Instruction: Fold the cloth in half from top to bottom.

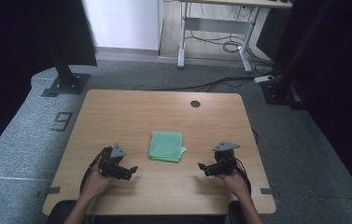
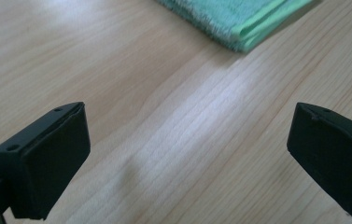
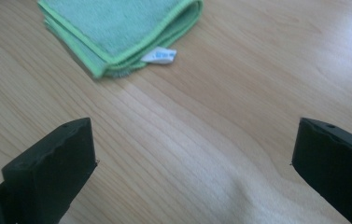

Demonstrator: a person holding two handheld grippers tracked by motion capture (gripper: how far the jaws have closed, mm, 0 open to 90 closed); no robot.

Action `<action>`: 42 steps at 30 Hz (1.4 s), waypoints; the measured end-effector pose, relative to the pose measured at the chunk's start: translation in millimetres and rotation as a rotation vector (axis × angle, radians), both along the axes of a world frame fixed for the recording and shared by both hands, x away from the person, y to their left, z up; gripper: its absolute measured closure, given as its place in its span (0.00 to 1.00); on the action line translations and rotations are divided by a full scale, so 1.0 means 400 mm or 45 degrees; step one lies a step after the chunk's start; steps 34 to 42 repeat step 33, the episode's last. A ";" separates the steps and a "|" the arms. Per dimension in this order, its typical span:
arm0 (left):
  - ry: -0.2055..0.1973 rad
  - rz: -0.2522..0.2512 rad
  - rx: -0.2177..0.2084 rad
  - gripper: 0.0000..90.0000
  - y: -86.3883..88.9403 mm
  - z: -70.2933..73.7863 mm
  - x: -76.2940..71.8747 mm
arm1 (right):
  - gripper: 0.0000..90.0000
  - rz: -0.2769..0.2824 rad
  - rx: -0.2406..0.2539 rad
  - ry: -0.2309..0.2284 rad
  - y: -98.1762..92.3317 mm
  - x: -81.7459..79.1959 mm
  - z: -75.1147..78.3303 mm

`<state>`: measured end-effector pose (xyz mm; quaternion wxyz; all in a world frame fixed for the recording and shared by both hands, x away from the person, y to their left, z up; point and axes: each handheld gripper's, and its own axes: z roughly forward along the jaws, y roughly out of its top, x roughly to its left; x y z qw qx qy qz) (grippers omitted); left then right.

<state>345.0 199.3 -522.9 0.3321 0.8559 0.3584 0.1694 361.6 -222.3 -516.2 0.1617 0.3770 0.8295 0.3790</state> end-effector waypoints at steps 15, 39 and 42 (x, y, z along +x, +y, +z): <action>0.075 0.002 -0.009 0.00 0.012 -0.065 0.013 | 0.00 -0.025 -0.035 0.055 -0.025 -0.001 -0.081; 0.090 0.023 -0.017 0.00 0.009 -0.066 0.016 | 0.00 -0.017 -0.052 0.039 -0.024 -0.002 -0.102; 0.090 0.023 -0.017 0.00 0.009 -0.066 0.016 | 0.00 -0.017 -0.052 0.039 -0.024 -0.002 -0.102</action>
